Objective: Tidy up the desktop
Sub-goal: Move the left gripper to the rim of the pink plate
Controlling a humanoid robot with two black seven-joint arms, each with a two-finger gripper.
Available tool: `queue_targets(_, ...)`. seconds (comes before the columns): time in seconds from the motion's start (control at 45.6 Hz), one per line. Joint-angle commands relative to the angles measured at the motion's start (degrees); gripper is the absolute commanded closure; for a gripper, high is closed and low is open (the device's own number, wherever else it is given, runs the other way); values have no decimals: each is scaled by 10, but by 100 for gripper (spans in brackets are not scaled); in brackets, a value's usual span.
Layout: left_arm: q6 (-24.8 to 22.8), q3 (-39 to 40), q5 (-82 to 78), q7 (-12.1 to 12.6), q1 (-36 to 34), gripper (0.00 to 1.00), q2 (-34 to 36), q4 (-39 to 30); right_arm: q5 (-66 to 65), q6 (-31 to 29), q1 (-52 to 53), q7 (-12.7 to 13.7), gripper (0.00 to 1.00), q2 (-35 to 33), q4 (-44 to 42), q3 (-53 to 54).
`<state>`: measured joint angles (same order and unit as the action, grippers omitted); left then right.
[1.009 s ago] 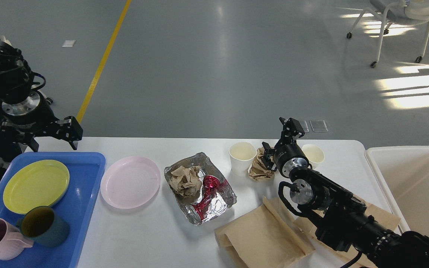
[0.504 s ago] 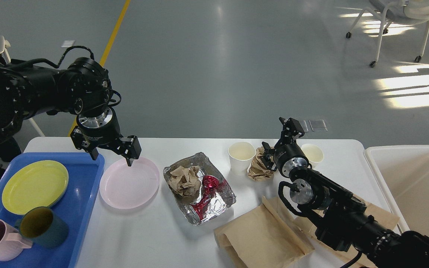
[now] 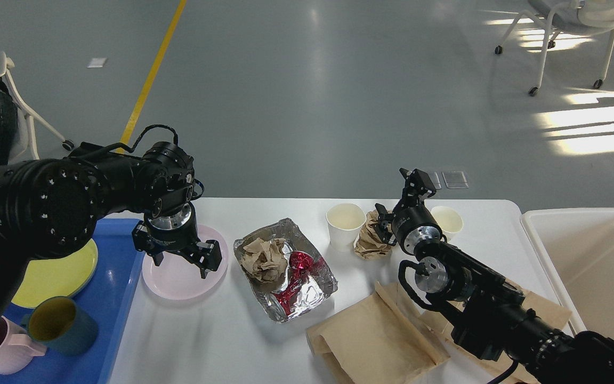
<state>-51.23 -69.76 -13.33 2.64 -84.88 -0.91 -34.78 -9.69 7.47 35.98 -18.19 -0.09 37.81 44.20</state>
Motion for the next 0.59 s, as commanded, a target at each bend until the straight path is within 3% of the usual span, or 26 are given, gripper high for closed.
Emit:
queue_targets(0.0, 36, 0, 0, 0, 17, 4, -2, 13, 0, 0, 1, 0, 0, 0, 1, 0)
queue_targets(0.132, 79, -1, -2, 0, 45, 4, -14, 29, 0, 0, 0, 0, 0, 0, 1, 0)
queue_targets(0.57, 144, 8, -1, -1, 119, 4, -36, 73, 0, 0, 1, 0, 0, 0, 0, 0)
